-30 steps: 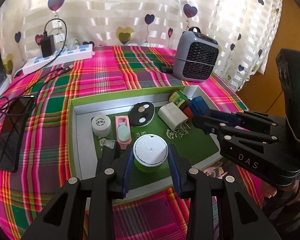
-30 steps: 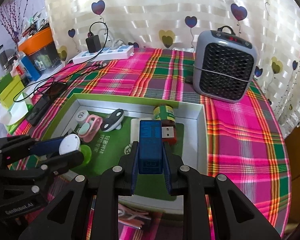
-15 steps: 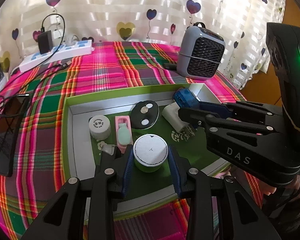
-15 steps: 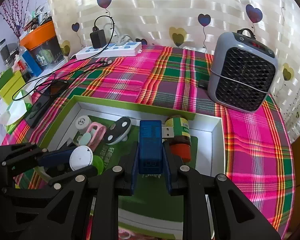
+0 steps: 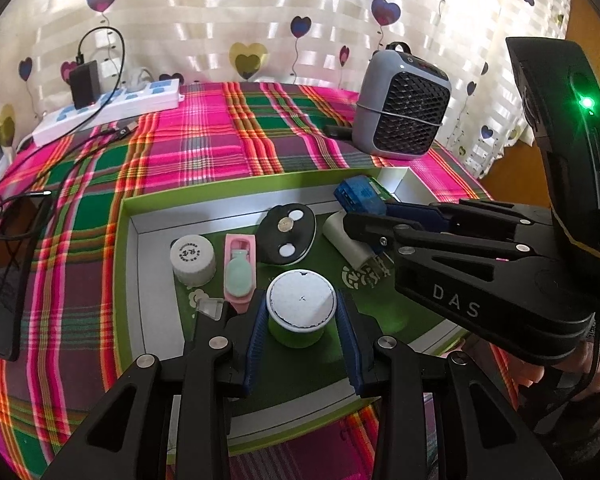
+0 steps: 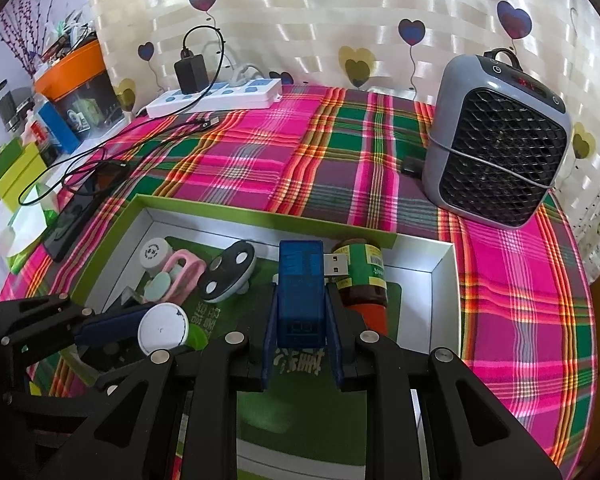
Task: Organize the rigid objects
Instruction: 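Carry the white grip and blue USB stick over the green box lid, then lower the grip and USB stick into the lid and open both tools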
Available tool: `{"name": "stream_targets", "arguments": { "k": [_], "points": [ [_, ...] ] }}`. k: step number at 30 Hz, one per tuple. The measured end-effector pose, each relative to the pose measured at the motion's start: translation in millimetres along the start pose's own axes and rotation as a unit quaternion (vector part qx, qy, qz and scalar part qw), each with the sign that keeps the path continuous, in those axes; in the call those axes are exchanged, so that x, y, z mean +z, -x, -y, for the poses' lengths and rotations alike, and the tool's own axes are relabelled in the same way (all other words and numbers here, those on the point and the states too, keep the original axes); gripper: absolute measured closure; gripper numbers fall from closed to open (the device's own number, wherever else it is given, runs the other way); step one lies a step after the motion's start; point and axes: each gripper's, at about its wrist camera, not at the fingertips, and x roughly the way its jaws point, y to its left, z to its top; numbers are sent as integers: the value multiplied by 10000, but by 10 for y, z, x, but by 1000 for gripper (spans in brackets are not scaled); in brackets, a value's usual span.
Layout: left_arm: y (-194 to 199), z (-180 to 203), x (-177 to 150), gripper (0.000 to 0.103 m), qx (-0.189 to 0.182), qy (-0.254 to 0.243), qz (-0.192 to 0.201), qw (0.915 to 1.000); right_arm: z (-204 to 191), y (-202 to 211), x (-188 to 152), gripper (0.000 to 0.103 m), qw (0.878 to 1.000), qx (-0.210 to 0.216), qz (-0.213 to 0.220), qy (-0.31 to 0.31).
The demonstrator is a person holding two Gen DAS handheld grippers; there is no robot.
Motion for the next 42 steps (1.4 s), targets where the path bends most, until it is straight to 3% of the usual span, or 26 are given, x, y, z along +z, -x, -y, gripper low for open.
{"name": "stream_targets", "arguments": {
  "k": [42],
  "points": [
    [-75, -6, -9, 70, 75, 37, -137, 9999, 39, -36, 46, 80, 10000, 41, 41, -53]
  ]
}}
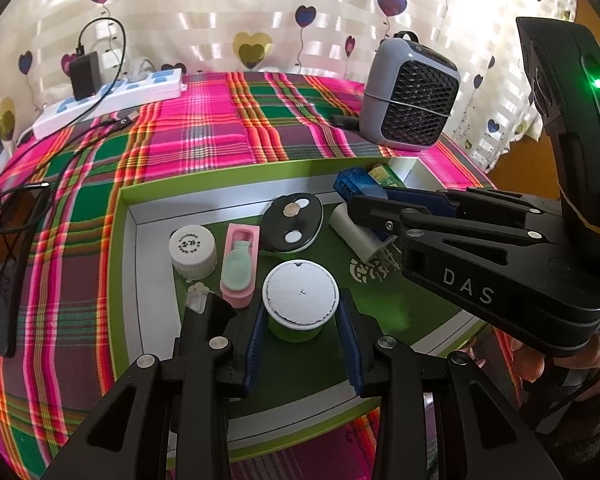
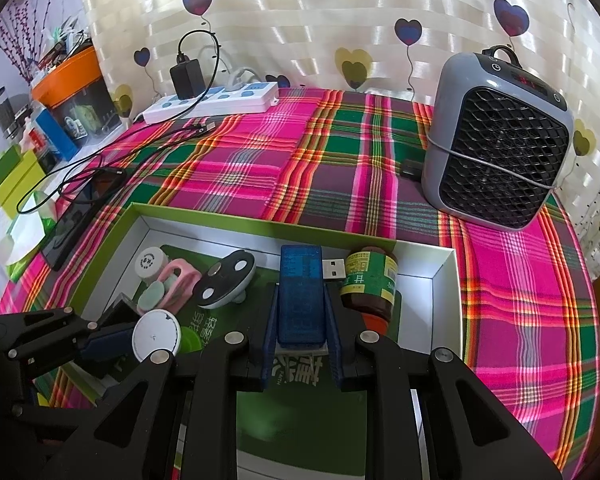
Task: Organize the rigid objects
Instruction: 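Lower the grip and USB stick into the lid and open both tools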
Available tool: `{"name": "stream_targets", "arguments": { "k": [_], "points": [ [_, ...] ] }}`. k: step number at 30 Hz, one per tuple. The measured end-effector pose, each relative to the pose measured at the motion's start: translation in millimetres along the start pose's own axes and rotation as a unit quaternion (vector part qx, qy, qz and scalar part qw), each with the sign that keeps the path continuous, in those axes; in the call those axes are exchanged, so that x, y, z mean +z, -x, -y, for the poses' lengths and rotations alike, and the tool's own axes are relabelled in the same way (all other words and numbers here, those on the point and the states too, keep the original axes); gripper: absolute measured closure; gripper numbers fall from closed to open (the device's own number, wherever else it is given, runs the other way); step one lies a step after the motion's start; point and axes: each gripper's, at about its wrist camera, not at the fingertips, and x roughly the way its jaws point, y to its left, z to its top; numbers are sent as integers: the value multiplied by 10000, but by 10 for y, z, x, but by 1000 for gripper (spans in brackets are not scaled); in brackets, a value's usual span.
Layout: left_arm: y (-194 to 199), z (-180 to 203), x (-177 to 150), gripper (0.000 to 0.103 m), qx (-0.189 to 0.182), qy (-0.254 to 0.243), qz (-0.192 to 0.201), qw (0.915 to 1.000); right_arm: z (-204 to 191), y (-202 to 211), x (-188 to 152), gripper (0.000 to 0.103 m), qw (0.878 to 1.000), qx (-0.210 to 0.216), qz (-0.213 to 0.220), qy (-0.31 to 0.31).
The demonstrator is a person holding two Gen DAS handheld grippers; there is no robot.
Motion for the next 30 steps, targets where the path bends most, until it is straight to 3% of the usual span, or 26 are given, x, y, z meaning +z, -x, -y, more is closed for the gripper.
{"name": "stream_targets", "arguments": {
  "k": [9, 14, 30],
  "points": [
    [-8, 9, 3, 70, 33, -13, -12, 10000, 1, 2, 1, 79, 10000, -3, 0, 2],
    [-8, 6, 3, 65, 50, -6, -4, 10000, -4, -4, -11, 70, 10000, 77, 1, -25],
    [70, 10, -18, 64, 65, -5, 82, 9999, -20, 67, -41, 70, 9998, 104, 120, -88]
  ]
}}
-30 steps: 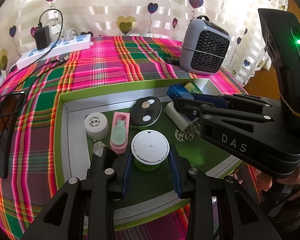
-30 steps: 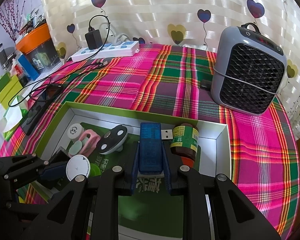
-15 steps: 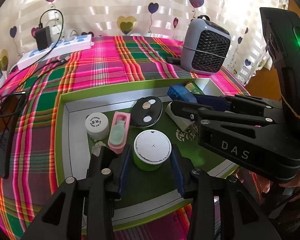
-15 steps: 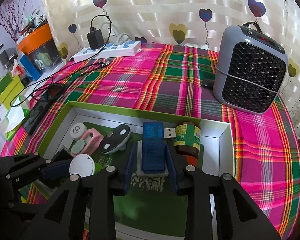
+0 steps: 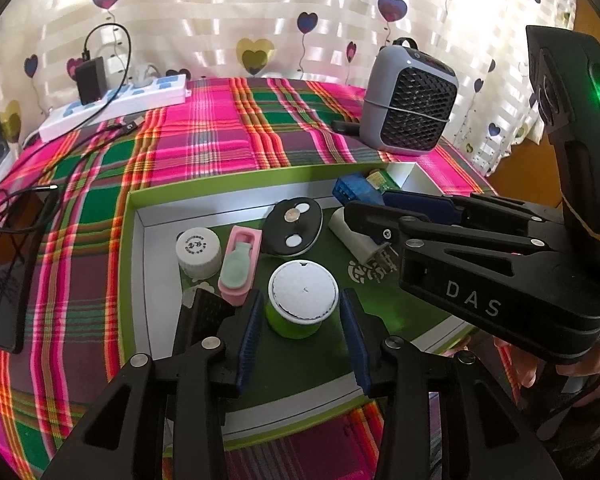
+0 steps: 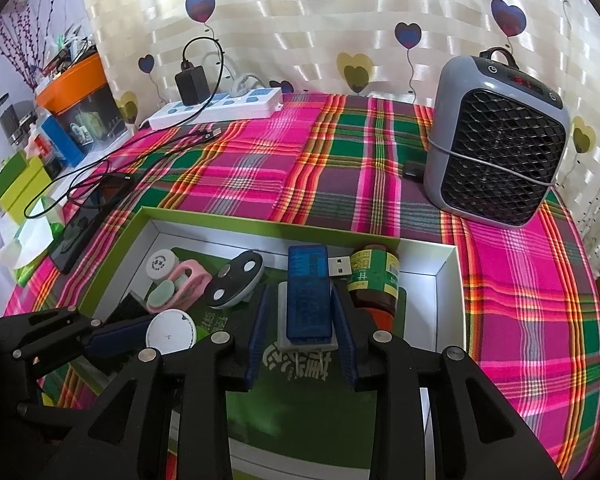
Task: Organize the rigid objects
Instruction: 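Lower the grip and USB stick into the lid and open both tools, then lift both open tools out toward the pink clip and silver item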
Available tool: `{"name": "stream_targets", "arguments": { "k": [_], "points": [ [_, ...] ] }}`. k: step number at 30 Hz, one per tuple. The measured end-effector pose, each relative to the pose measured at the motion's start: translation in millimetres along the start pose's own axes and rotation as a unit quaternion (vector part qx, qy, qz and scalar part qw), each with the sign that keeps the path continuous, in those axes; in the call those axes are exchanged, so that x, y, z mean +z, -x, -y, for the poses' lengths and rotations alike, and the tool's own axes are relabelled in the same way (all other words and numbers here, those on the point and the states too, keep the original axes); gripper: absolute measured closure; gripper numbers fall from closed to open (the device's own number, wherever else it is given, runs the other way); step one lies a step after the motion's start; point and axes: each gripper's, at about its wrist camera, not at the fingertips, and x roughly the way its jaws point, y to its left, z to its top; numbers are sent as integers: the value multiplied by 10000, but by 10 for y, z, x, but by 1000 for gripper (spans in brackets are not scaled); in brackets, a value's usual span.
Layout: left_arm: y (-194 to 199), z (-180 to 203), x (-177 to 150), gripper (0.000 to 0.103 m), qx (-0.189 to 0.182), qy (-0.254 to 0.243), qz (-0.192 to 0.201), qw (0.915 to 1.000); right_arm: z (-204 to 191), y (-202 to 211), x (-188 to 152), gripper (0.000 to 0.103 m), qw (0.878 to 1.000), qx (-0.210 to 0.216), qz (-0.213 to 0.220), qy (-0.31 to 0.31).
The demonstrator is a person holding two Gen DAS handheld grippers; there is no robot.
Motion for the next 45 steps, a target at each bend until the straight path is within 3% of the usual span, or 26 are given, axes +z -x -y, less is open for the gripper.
{"name": "stream_targets", "arguments": {
  "k": [19, 45],
  "points": [
    [297, 44, -138, 64, 186, -17, 152, 9997, -73, 265, -117, 70, 9997, 48, 226, -104],
    [812, 121, -557, 64, 96, -156, 457, 9988, -189, 874, -637, 70, 9976, -19, 593, -355]
  ]
}}
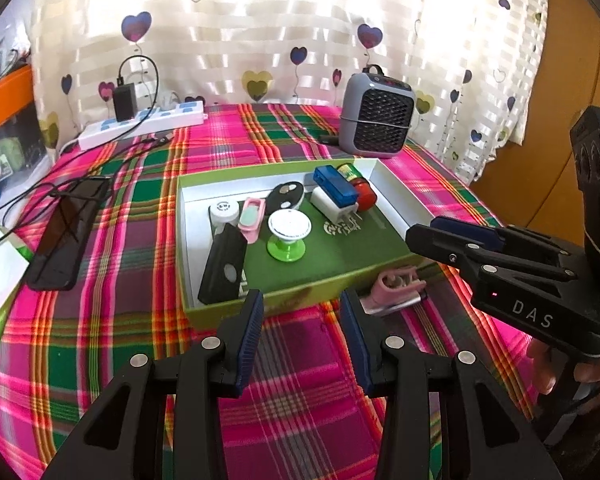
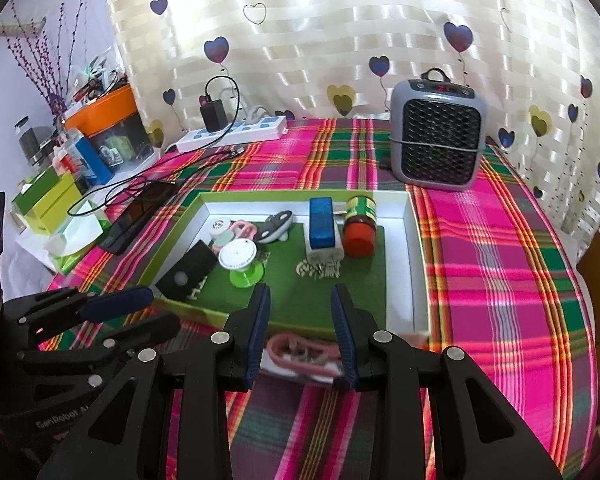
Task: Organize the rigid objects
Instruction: 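Lift both open tools out toward the pink clip and silver item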
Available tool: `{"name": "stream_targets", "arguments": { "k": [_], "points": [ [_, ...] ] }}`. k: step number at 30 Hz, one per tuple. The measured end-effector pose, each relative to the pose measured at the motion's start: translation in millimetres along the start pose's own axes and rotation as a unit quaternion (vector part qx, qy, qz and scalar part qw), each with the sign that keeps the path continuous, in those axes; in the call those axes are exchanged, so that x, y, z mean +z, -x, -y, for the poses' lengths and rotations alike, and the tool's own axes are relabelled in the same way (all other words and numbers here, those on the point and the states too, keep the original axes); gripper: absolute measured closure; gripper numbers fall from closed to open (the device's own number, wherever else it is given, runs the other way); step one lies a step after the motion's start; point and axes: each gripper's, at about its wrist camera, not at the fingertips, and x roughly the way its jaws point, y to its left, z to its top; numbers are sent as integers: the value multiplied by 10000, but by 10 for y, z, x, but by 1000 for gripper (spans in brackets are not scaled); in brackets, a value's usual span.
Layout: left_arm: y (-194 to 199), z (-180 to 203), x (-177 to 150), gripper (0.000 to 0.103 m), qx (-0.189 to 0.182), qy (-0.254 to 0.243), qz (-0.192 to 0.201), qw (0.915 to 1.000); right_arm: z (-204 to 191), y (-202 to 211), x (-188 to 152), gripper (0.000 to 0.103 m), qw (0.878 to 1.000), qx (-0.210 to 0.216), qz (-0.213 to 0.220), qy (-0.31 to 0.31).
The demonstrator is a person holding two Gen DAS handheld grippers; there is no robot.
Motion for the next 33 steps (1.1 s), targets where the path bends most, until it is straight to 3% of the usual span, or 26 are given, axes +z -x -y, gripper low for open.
{"name": "stream_targets", "arguments": {
  "k": [14, 27, 31, 33],
  "points": [
    [-24, 99, -197, 64, -360, -215, -150, 9990, 123, 128, -358, 70, 9995, -99, -136, -256],
    [-309, 314, -187, 64, -729, -595, -483, 9944, 281, 94, -498, 70, 9986, -88, -309, -428],
    [-362, 368, -160, 64, -808, -661, -513, 9932, 322, 61, -498, 54, 9983, -32, -363, -463],
    [-386, 390, -148, 64, -807, -705, -532, 9928, 332, 50, -486, 54, 9982, 45, -366, -474]
  ]
}}
